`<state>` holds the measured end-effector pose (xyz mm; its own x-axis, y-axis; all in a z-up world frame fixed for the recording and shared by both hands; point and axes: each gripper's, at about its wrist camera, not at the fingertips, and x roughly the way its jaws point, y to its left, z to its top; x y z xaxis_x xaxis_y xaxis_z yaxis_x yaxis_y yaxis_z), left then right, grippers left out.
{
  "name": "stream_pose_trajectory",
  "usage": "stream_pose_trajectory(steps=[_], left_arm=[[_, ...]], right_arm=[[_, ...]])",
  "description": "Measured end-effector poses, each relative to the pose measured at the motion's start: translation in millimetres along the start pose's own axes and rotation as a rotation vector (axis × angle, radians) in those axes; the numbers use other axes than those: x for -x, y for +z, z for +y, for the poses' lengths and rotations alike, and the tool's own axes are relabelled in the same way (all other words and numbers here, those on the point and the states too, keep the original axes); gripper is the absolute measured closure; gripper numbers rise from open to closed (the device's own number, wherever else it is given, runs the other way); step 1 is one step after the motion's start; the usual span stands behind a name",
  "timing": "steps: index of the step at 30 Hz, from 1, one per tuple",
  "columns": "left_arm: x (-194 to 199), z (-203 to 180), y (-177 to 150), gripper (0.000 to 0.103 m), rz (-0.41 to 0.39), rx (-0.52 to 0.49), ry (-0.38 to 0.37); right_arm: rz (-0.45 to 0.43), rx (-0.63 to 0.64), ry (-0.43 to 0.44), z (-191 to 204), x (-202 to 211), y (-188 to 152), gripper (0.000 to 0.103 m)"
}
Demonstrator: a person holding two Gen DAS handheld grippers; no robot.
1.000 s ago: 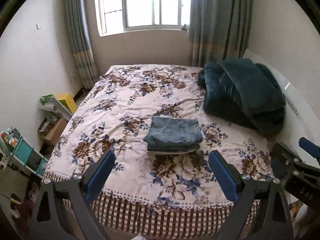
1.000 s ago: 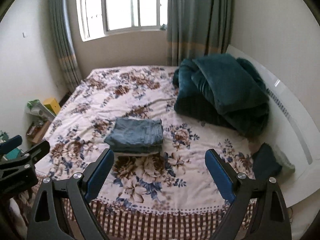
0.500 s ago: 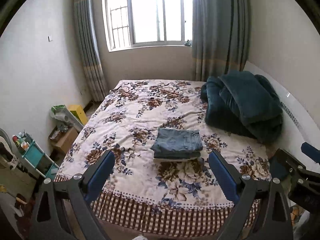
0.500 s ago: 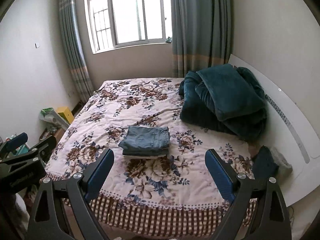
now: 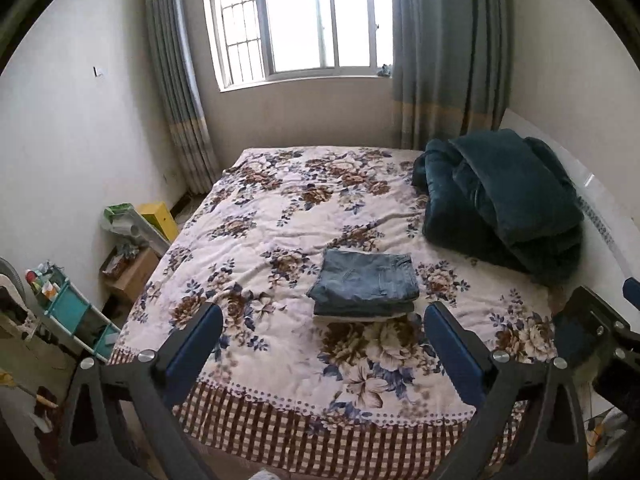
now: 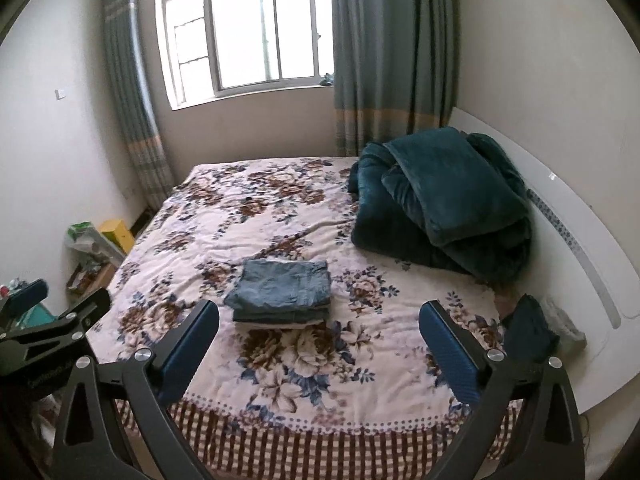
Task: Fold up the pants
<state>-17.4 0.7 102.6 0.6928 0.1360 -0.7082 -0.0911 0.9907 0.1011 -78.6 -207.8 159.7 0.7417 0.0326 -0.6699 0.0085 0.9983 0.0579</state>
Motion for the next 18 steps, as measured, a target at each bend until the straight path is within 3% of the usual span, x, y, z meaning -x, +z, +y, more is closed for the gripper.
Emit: stream_pose_trajectory(steps=[10, 18], left_arm=[[-60, -6, 5, 0.000, 0.062, -0.021, 0.041], [-83, -9, 6, 0.000, 0.107, -0.028, 0.036]], right_arm=[[0.055, 0.005, -0.042, 9, -78, 10, 0.001], [0.117, 0.008, -0.053, 13, -121, 4, 0.001]])
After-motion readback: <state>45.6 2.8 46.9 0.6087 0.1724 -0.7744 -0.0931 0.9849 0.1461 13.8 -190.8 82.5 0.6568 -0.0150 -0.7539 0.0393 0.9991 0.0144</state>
